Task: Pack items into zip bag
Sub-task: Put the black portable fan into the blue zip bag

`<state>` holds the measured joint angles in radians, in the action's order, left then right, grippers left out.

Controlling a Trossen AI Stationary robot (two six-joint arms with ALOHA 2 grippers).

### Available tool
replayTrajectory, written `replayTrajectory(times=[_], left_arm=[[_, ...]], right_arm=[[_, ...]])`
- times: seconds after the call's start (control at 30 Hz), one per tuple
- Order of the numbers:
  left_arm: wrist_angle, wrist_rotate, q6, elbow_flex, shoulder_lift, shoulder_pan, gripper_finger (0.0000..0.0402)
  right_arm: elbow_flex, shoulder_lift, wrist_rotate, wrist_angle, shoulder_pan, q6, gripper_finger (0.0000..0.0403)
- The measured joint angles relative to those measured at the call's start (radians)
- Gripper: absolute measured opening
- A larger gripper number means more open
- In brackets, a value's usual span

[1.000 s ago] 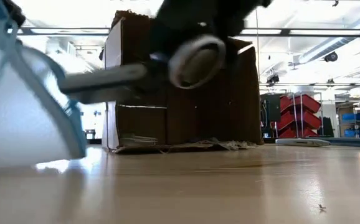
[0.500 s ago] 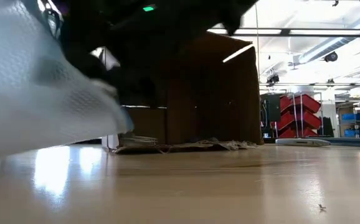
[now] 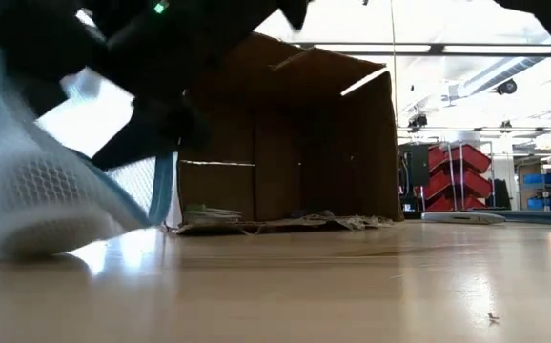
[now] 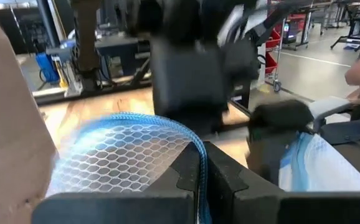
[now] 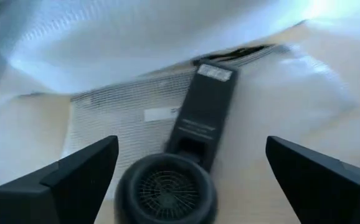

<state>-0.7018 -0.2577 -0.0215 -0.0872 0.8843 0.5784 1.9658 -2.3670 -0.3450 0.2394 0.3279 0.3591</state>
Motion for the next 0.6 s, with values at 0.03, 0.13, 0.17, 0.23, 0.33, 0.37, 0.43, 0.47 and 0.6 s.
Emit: replayTrajectory(times=[0.03, 0.13, 0.17, 0.23, 0.33, 0.37, 0.43, 0.47, 0.6], left_arm=[[0.005, 0.000, 0.016, 0.000, 0.008, -0.001, 0.0000], [0.027, 0.000, 0.075, 0.000, 0.039, -0.001, 0.0000], [0.029, 0.005, 0.094, 0.000, 0.052, -0.001, 0.0000], [0.027, 0.007, 0.125, 0.000, 0.080, 0.000, 0.0000], [0.018, 0.008, 0.159, 0.000, 0.114, 0.001, 0.0000], [0.008, 0.012, 0.166, 0.000, 0.127, 0.000, 0.0000], [-0.015, 0.028, 0.170, 0.000, 0.150, 0.000, 0.0000], [-0.031, 0.035, 0.169, 0.000, 0.161, 0.000, 0.0000], [-0.086, 0.028, 0.152, 0.000, 0.197, 0.000, 0.0000]], right_arm=[[0.000, 0.017, -0.001, 0.032, 0.007, -0.020, 0.0392], [0.000, 0.061, -0.010, 0.139, 0.037, -0.071, 0.0384], [0.000, 0.071, -0.023, 0.186, 0.047, -0.084, 0.0381], [-0.003, 0.089, -0.059, 0.287, 0.064, -0.090, 0.0374], [-0.004, 0.097, -0.074, 0.416, 0.071, -0.088, 0.0357], [-0.007, 0.095, -0.075, 0.437, 0.074, -0.076, 0.0348], [-0.017, 0.083, -0.076, 0.420, 0.077, -0.064, 0.0322], [-0.023, 0.070, -0.075, 0.392, 0.079, -0.066, 0.0305], [-0.053, 0.016, -0.057, 0.228, 0.078, -0.159, 0.0215]])
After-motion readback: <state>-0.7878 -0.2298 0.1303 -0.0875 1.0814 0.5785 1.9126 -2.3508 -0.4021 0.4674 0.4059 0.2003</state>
